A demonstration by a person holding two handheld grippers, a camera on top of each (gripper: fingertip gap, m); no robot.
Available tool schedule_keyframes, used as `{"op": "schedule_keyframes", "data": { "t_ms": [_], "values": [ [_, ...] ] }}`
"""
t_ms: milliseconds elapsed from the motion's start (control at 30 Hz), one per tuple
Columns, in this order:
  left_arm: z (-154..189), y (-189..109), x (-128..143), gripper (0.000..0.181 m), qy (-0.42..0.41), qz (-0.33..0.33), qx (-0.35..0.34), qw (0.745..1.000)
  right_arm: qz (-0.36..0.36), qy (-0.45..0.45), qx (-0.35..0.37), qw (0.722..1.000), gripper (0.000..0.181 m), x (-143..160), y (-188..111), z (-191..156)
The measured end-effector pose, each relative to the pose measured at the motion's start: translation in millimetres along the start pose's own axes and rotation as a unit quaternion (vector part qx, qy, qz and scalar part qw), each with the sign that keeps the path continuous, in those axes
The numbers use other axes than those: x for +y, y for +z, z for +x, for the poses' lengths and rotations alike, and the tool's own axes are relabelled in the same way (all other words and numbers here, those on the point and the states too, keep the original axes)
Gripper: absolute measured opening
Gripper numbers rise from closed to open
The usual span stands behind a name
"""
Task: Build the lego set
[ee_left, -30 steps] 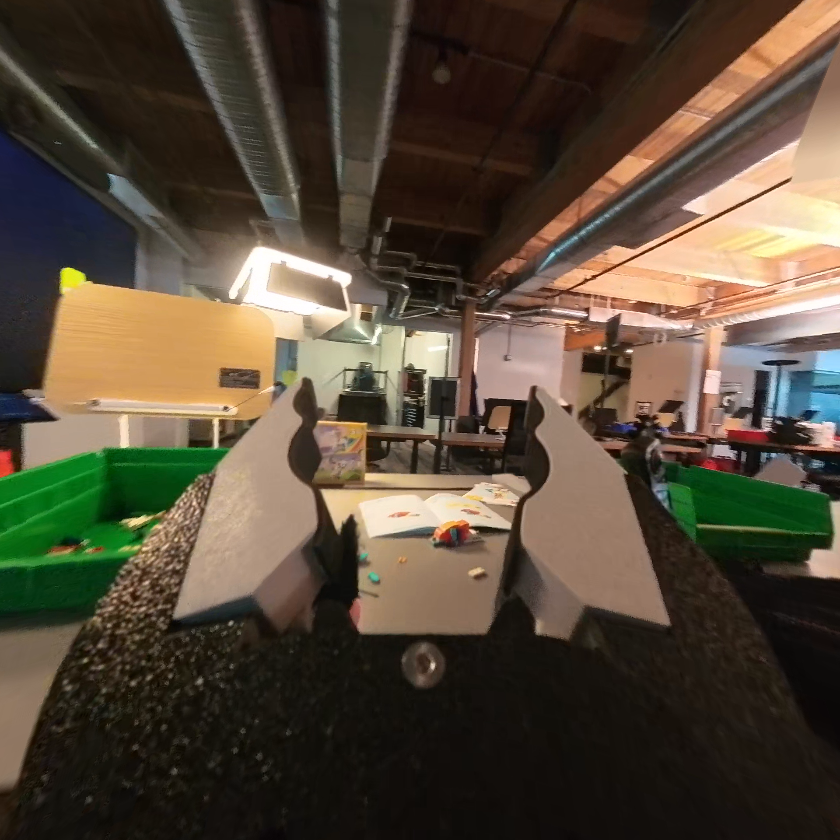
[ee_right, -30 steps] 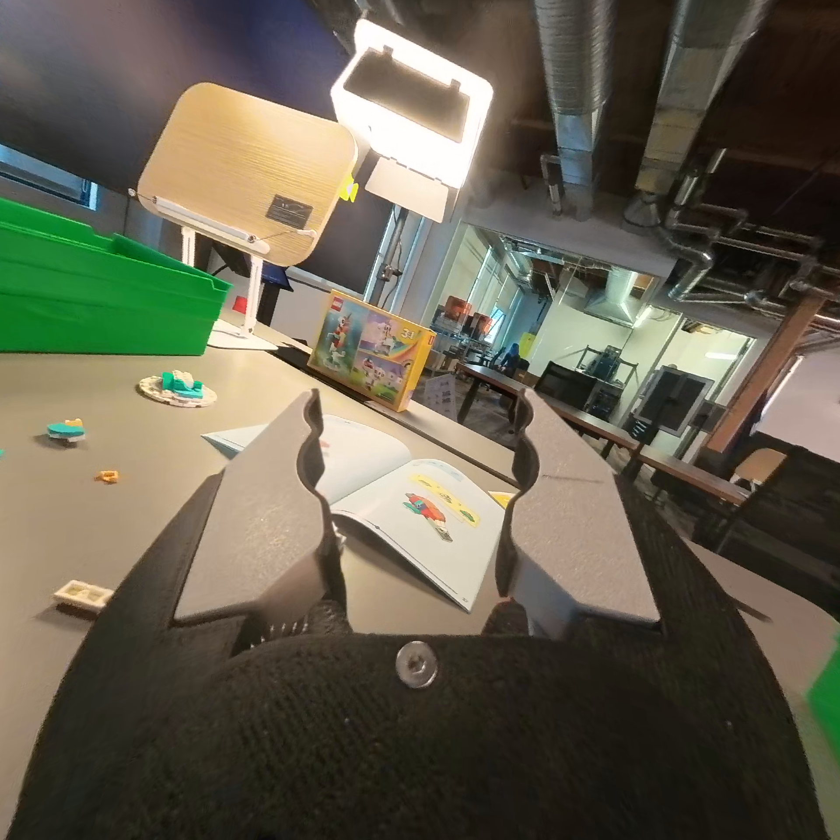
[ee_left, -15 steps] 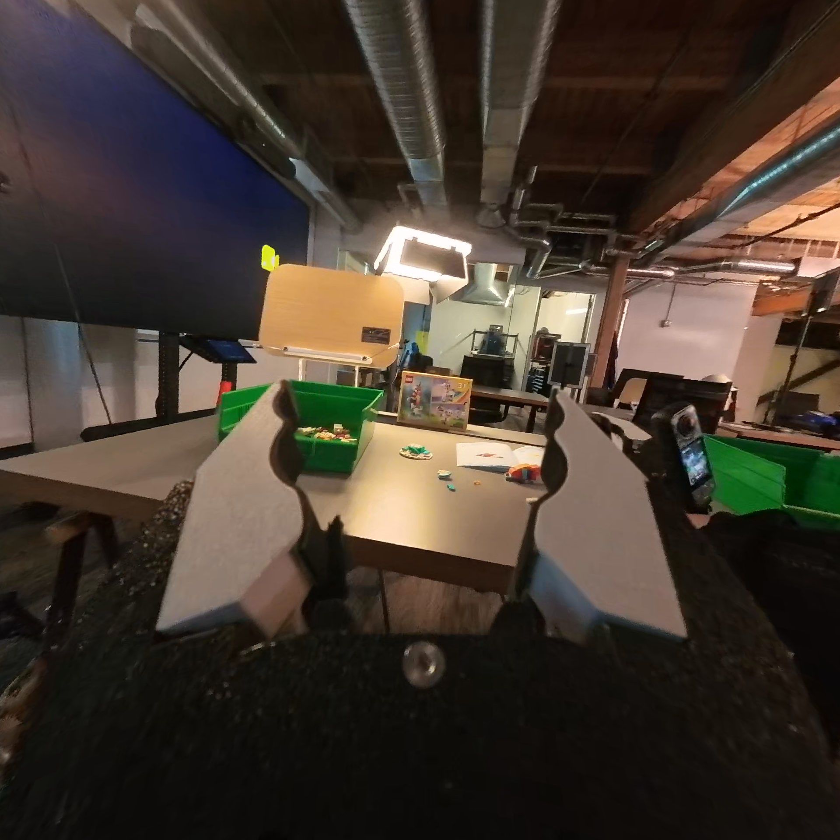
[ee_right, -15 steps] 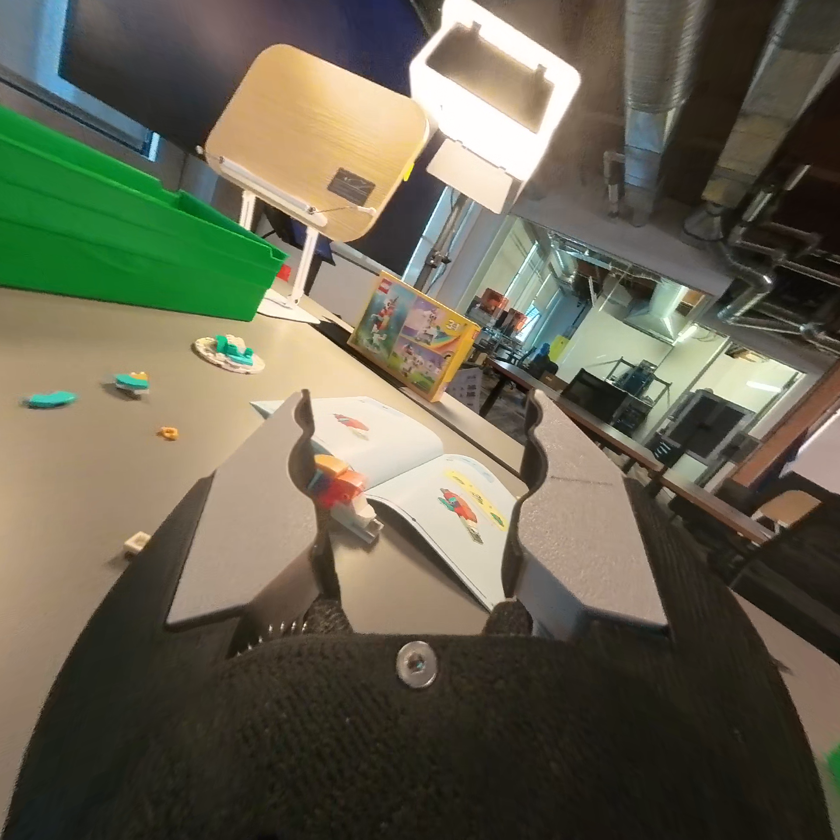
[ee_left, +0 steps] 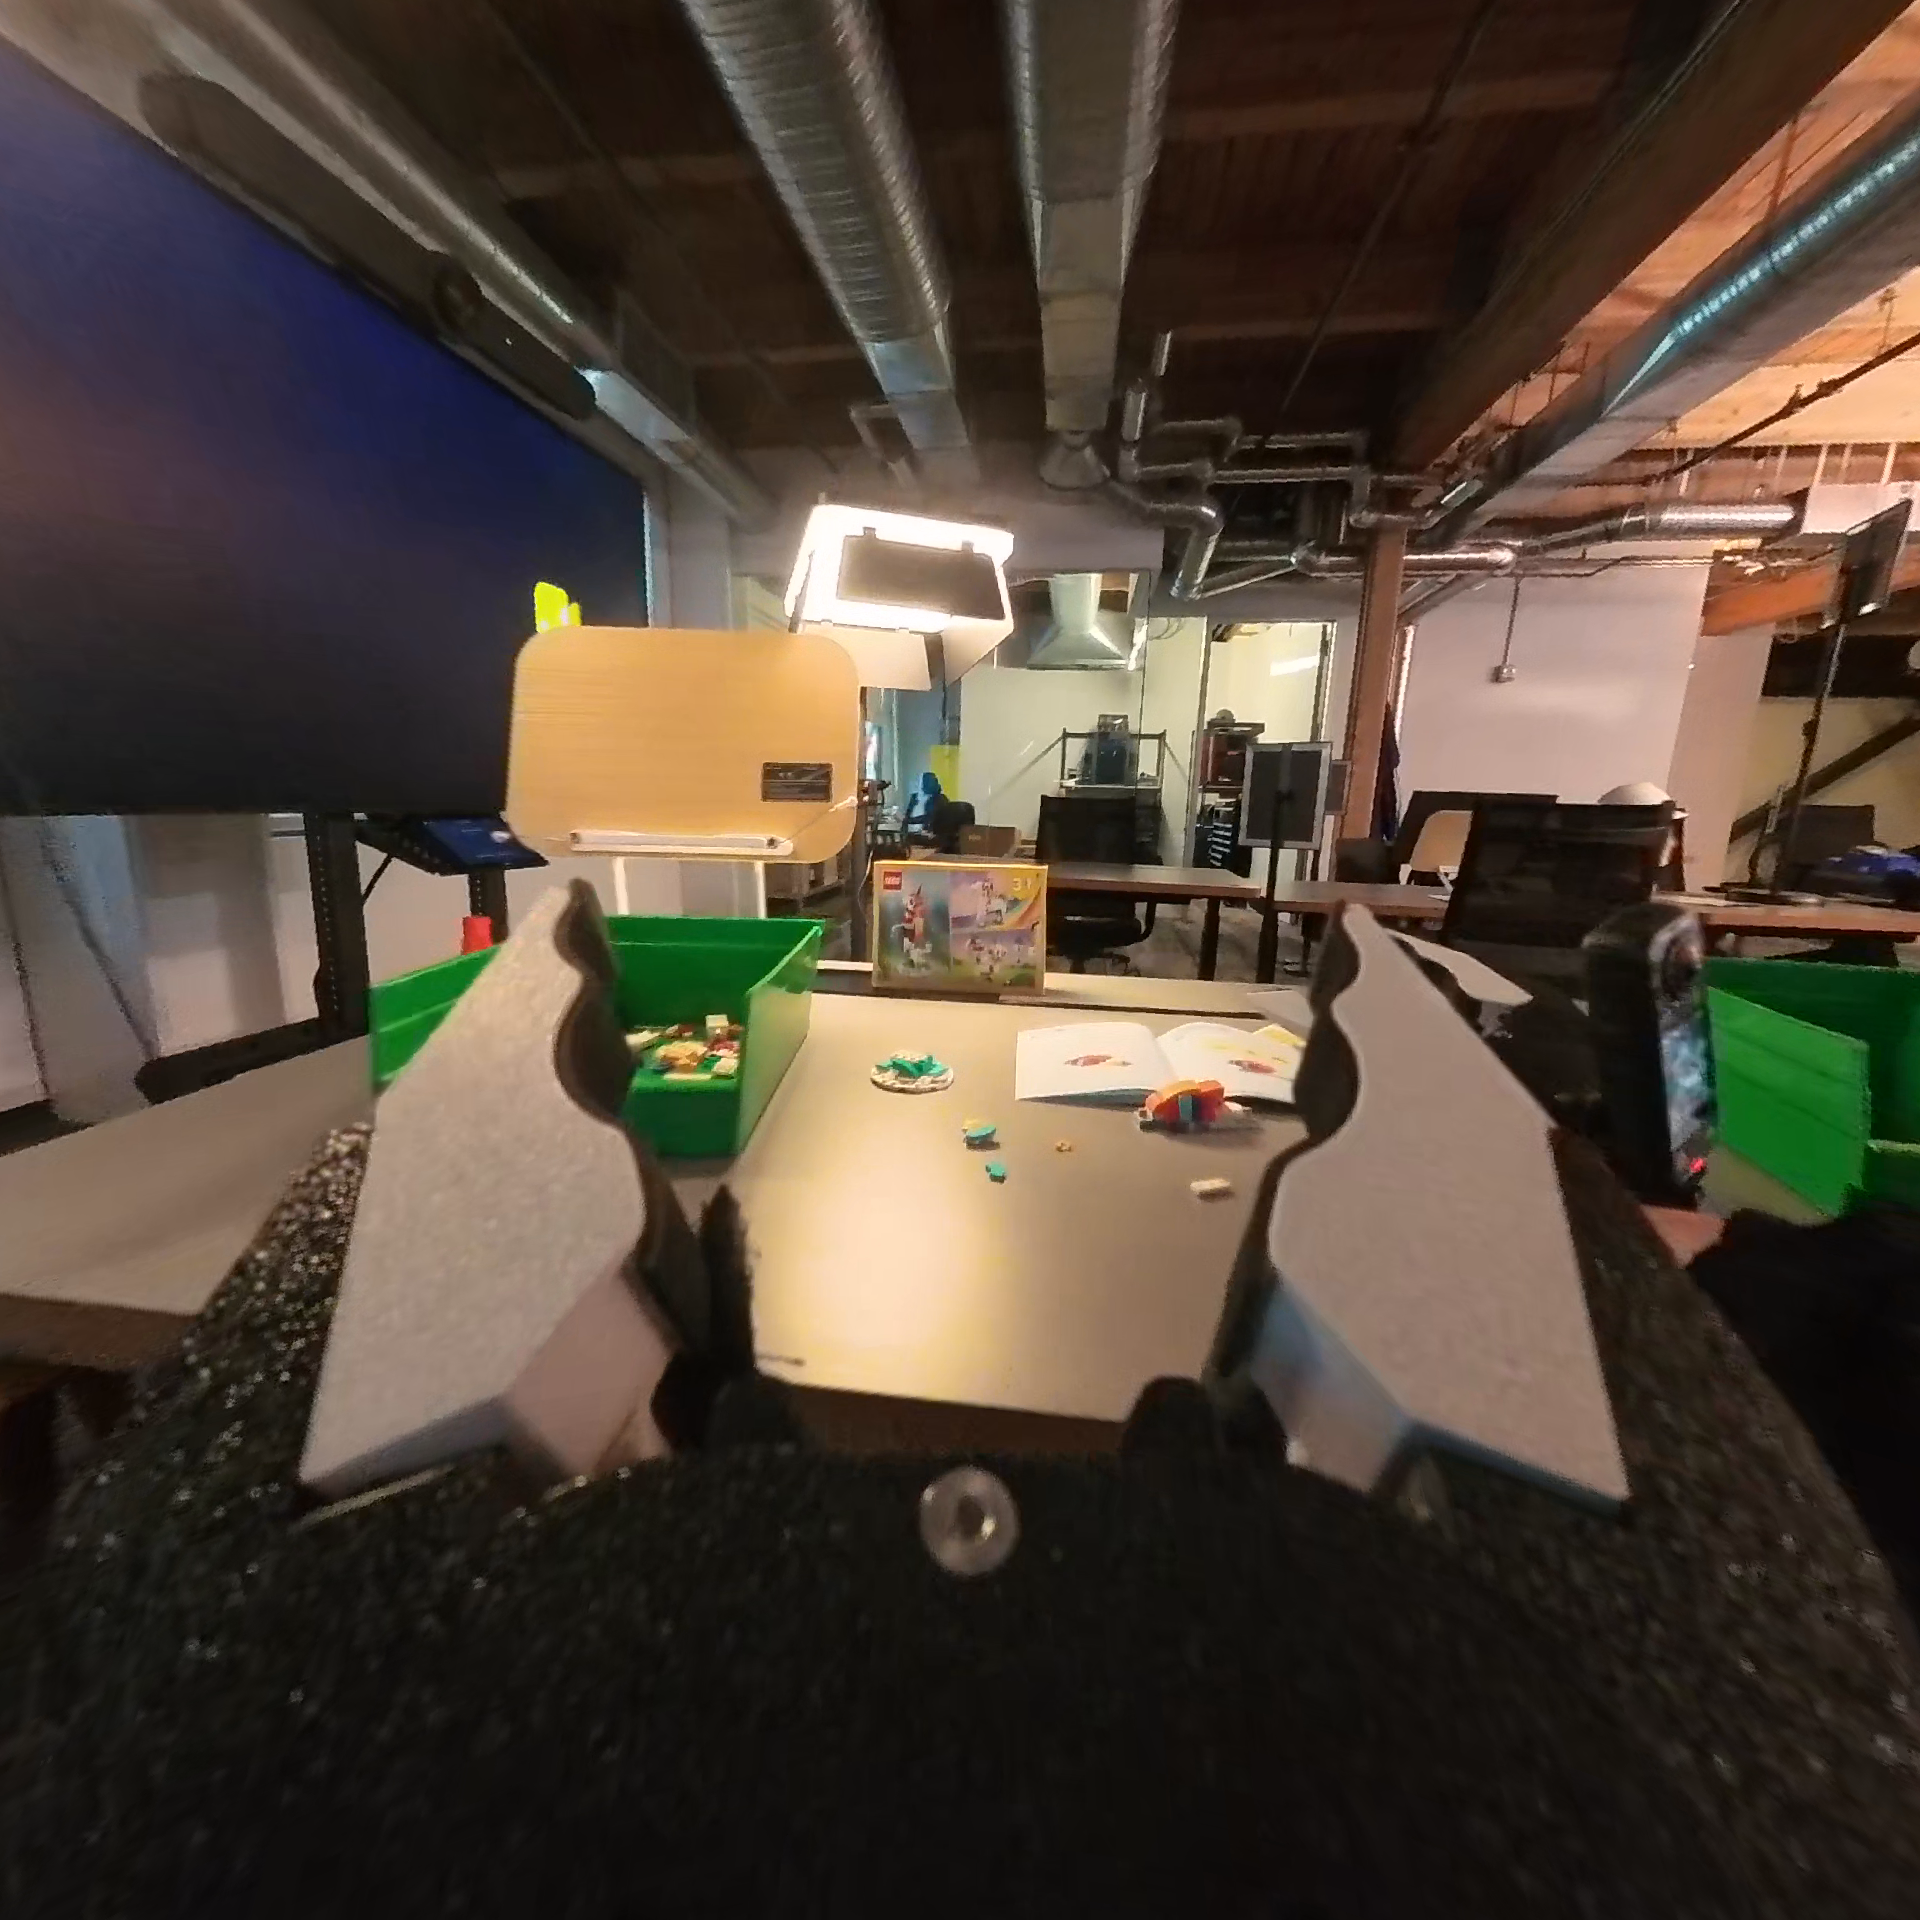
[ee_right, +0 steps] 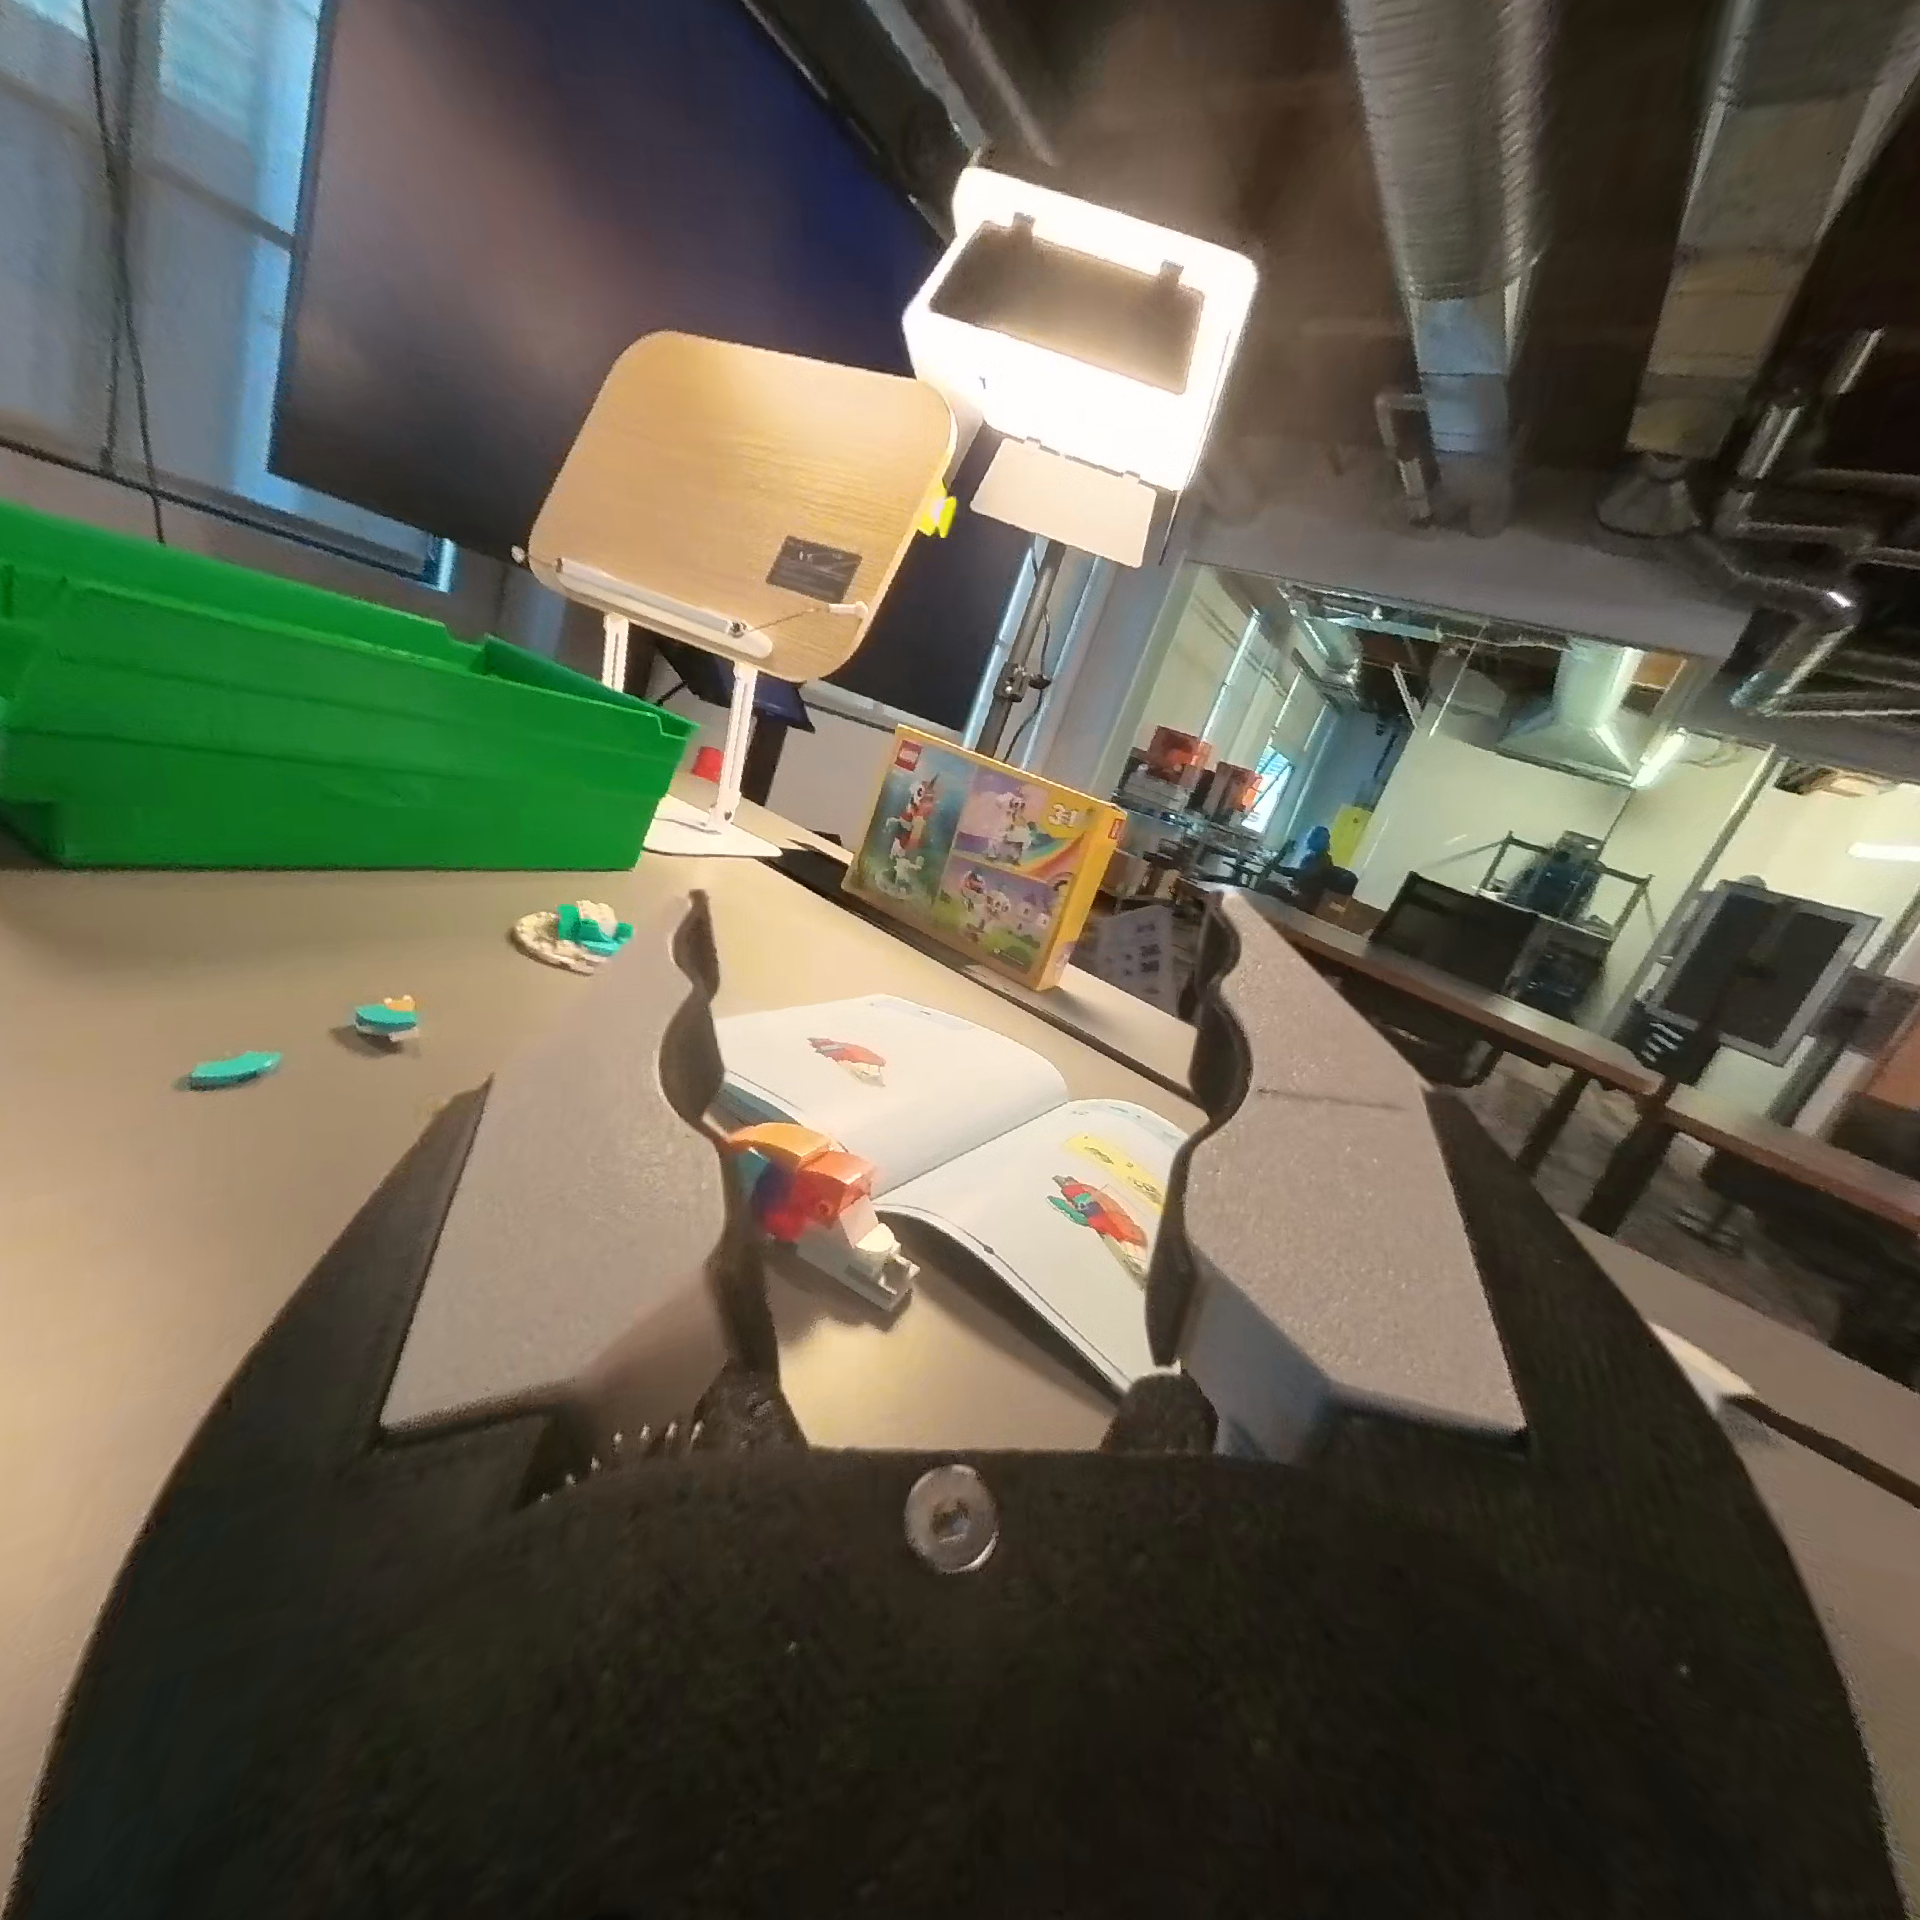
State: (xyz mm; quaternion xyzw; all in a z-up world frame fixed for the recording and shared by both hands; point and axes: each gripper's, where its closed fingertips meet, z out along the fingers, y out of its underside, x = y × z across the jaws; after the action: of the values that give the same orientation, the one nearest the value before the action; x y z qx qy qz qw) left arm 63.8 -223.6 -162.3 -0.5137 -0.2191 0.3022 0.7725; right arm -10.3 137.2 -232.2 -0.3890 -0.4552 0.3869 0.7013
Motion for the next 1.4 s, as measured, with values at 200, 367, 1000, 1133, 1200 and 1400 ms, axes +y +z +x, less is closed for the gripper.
{"op": "schedule_keyframes", "data": {
  "t_ms": [200, 367, 1000, 1133, 1200, 1400],
  "values": [
    [32, 42, 35, 0.135, -0.038, -0.014, 0.042, 0.998, 0.025, 0.044, -0.017, 0.999, 0.092, -8, -2, -2],
    [44, 73, 54, 0.134, -0.035, -0.005, 0.066, 0.997, 0.036, 0.063, -0.039, 0.997, 0.091, -12, 2, -13],
    [-23, 184, 57, 0.137, -0.078, -0.060, 0.057, 0.994, -0.006, 0.082, -0.081, 0.993, 0.089, -5, 7, -36],
    [-28, 210, 14, 0.137, -0.058, -0.066, 0.057, 0.994, -0.048, 0.153, -0.023, 0.987, 0.089, -13, 11, 0],
    [-26, 222, -16, 0.137, -0.055, -0.059, 0.063, 0.995, -0.053, 0.147, -0.022, 0.987, 0.089, -31, 16, 12],
    [-2, 254, -109, 0.141, -0.058, -0.013, 0.097, 0.994, -0.006, 0.261, -0.154, 0.953, 0.077, -120, 29, 31]
  ]
}}
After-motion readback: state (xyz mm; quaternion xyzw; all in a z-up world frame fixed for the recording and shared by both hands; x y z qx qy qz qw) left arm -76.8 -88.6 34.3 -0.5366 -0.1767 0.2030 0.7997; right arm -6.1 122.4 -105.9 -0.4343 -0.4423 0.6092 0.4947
